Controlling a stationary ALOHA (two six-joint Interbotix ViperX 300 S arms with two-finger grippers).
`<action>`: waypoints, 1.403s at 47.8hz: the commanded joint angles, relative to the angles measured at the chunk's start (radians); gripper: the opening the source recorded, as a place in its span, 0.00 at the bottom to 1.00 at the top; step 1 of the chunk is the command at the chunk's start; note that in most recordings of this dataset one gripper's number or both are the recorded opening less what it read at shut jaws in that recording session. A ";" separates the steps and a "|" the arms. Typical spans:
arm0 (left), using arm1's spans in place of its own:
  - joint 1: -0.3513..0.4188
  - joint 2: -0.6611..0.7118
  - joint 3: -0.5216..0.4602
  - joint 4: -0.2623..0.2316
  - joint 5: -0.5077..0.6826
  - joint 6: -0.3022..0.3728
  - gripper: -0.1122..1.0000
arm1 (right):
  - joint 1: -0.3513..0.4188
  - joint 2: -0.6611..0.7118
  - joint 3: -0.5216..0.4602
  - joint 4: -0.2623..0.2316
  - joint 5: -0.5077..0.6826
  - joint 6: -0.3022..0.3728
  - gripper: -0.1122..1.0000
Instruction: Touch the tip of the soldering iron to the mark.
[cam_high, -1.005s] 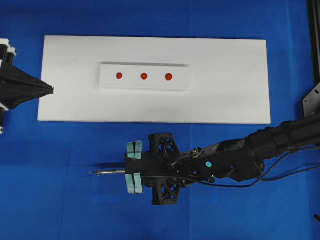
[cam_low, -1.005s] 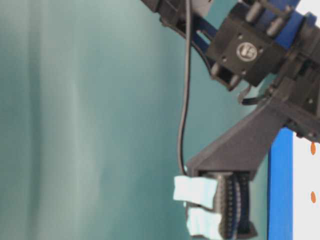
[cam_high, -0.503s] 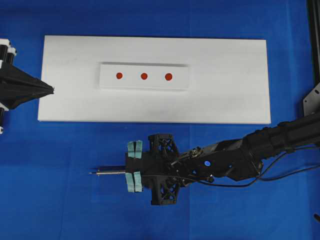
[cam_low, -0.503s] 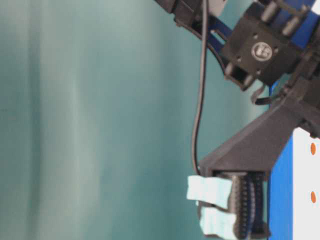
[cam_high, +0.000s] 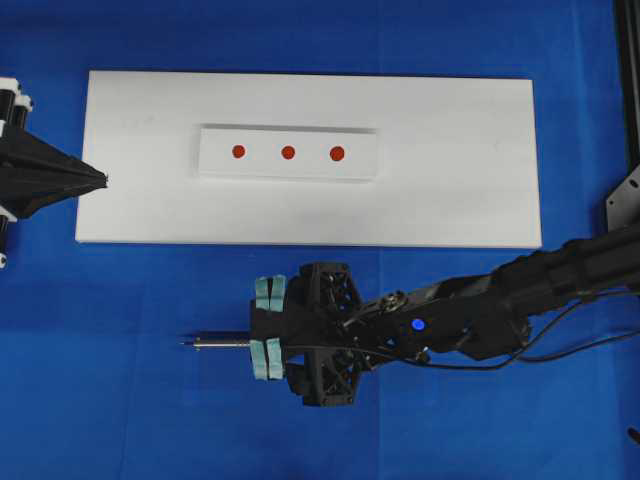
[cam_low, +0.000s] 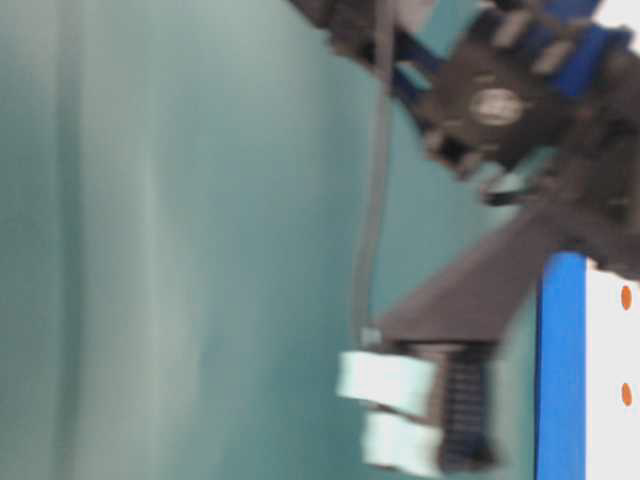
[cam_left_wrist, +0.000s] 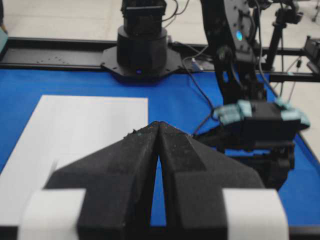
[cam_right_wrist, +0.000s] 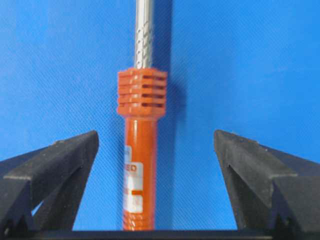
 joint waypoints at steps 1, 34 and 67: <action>-0.003 0.005 -0.012 0.002 -0.006 -0.002 0.10 | 0.006 -0.083 -0.017 -0.003 0.041 -0.005 0.86; -0.003 -0.002 -0.012 0.002 -0.006 -0.002 0.10 | -0.031 -0.264 -0.005 -0.055 0.215 -0.014 0.85; -0.003 -0.002 -0.012 0.002 0.005 -0.002 0.10 | -0.336 -0.350 0.106 -0.052 0.132 -0.198 0.85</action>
